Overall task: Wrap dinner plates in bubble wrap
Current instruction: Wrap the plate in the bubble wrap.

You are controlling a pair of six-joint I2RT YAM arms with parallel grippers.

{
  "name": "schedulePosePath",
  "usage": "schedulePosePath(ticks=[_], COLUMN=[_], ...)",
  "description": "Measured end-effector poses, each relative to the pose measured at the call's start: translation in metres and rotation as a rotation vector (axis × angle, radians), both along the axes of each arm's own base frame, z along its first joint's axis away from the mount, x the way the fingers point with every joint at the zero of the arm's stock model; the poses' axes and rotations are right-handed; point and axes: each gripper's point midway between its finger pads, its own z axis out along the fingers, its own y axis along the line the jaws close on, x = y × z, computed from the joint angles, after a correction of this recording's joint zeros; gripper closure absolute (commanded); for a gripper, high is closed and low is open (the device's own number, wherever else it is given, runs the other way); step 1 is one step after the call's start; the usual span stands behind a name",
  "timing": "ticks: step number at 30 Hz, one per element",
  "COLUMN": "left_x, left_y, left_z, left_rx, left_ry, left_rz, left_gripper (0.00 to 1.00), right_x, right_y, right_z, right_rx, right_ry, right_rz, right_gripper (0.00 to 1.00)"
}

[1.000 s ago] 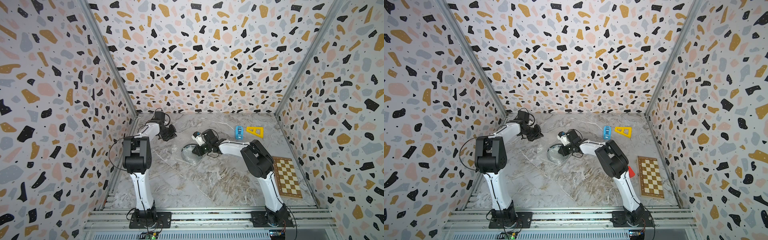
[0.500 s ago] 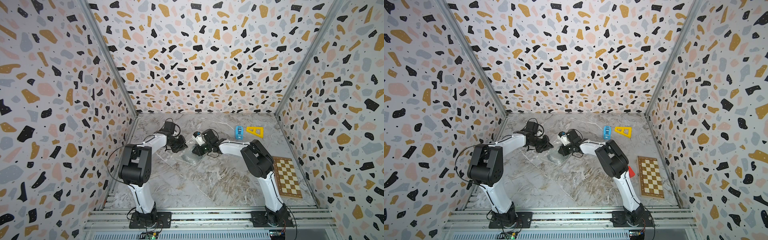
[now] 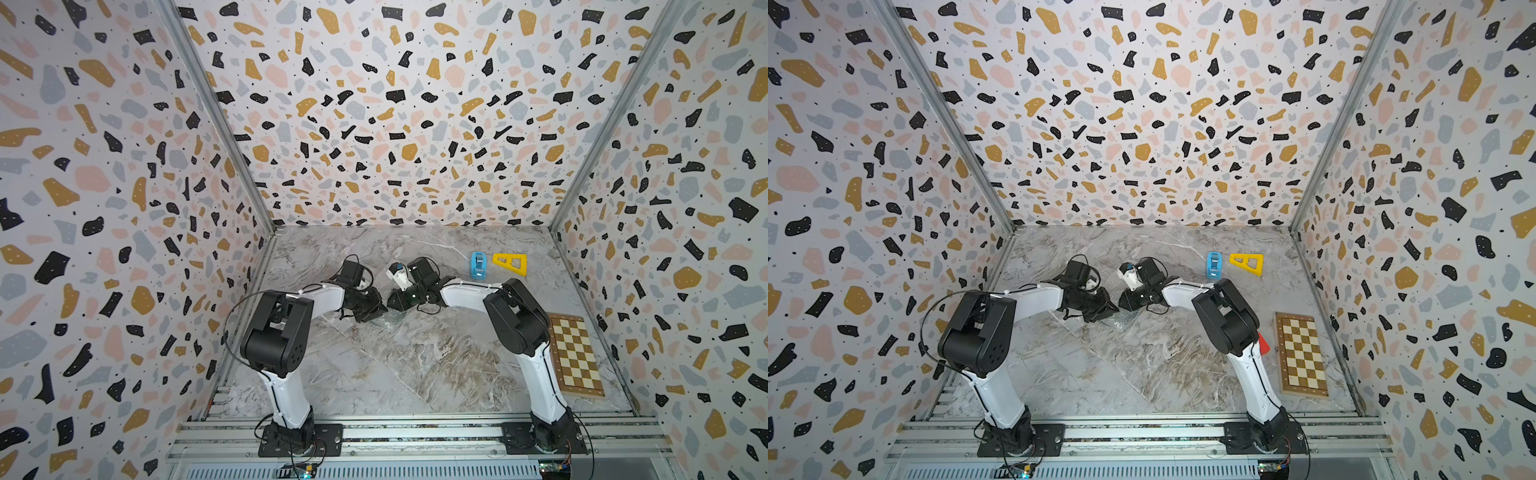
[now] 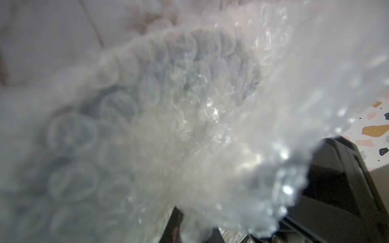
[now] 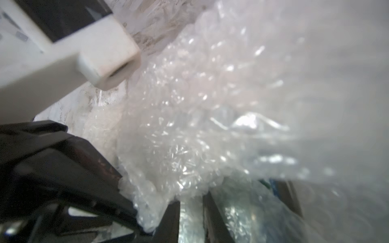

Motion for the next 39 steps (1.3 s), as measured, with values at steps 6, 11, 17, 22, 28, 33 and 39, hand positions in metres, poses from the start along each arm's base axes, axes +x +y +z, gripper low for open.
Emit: schedulePosePath(ticks=[6, 11, 17, 22, 28, 33, 39], left_x=[0.001, 0.001, 0.0, -0.001, -0.007, -0.007, -0.013], left_y=[-0.002, -0.002, -0.002, -0.002, -0.002, -0.004, -0.004], left_z=[-0.004, -0.005, -0.004, -0.003, -0.002, -0.001, 0.01], left_rx=[-0.007, -0.012, -0.015, -0.017, -0.017, -0.026, -0.029], left_ry=[-0.017, -0.028, -0.038, -0.047, -0.048, -0.049, -0.059], left_rz=[-0.017, -0.024, -0.025, -0.026, -0.03, -0.035, -0.059], left_gripper=[0.85, 0.84, 0.84, 0.84, 0.83, 0.76, 0.65], right_x=[0.006, 0.008, 0.003, 0.0, 0.0, 0.0, -0.001], right_y=[-0.021, -0.021, 0.004, 0.011, 0.008, 0.012, 0.012], right_z=[0.021, 0.065, 0.08, 0.042, 0.008, 0.013, 0.015], right_rx=[0.02, 0.083, 0.112, 0.065, 0.03, 0.062, 0.08], right_ry=[0.016, -0.024, -0.048, 0.013, 0.079, 0.099, 0.12], right_rz=[-0.042, -0.041, -0.002, -0.004, -0.017, -0.016, -0.011], right_gripper=[0.73, 0.6, 0.48, 0.47, 0.57, 0.88, 0.97])
